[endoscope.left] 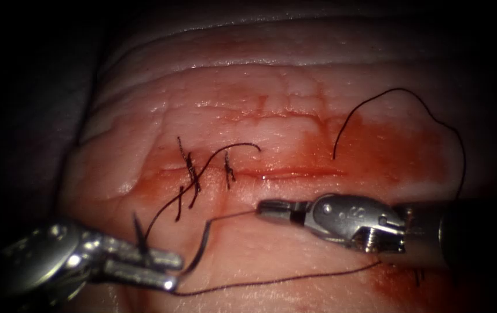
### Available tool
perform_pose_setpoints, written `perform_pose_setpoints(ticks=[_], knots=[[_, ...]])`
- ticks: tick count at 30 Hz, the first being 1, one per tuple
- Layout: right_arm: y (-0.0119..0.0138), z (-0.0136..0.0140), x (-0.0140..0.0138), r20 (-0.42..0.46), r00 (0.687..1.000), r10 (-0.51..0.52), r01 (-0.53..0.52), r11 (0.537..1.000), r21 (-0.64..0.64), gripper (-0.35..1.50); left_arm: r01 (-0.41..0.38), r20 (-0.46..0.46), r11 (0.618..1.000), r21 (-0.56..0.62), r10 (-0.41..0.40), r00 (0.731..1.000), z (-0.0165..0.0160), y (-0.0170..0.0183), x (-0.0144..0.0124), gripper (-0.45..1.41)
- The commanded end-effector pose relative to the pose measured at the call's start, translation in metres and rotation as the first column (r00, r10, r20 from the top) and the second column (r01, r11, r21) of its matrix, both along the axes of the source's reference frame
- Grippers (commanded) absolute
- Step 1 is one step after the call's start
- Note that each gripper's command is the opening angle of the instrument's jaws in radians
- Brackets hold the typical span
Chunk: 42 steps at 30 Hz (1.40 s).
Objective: Wound Closure
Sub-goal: Grasp the suture with the right hand and pull it through.
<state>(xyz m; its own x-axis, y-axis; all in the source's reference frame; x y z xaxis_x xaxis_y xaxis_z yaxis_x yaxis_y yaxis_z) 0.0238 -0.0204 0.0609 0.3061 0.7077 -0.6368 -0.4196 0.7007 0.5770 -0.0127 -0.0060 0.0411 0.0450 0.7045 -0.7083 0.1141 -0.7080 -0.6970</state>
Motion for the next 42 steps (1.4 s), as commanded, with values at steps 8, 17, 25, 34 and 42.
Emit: perform_pose_setpoints(ticks=[8,17,25,34,42], knots=[[-0.0038,-0.0067,0.0008,-0.024,0.999,-0.027,0.027,1.000,0.009,-0.35,-0.100,-0.074,0.993,-0.058,0.095,0.993,0.0001,-0.0030,-0.0006,-0.45],[-0.0069,-0.0112,0.0030,-0.087,0.993,-0.074,0.075,0.997,0.009,-0.35,-0.122,-0.070,0.987,-0.101,0.116,0.991,-0.0027,-0.0037,0.0009,-0.45],[-0.0011,-0.0093,0.0007,-0.086,0.989,-0.117,0.085,0.947,-0.309,1.21,-0.087,-0.133,0.989,-0.122,0.070,0.989,-0.0047,-0.0014,0.0065,-0.45],[0.0028,-0.0034,0.0009,-0.003,0.993,-0.121,0.112,0.932,-0.345,1.08,-0.061,-0.175,0.988,-0.145,0.035,0.984,-0.0048,-0.0007,0.0084,-0.45],[0.0033,0.0015,0.0025,0.054,0.989,-0.137,0.148,0.920,-0.363,1.03,-0.051,-0.180,0.988,-0.143,0.025,0.983,-0.0046,-0.0006,0.0085,-0.45]])
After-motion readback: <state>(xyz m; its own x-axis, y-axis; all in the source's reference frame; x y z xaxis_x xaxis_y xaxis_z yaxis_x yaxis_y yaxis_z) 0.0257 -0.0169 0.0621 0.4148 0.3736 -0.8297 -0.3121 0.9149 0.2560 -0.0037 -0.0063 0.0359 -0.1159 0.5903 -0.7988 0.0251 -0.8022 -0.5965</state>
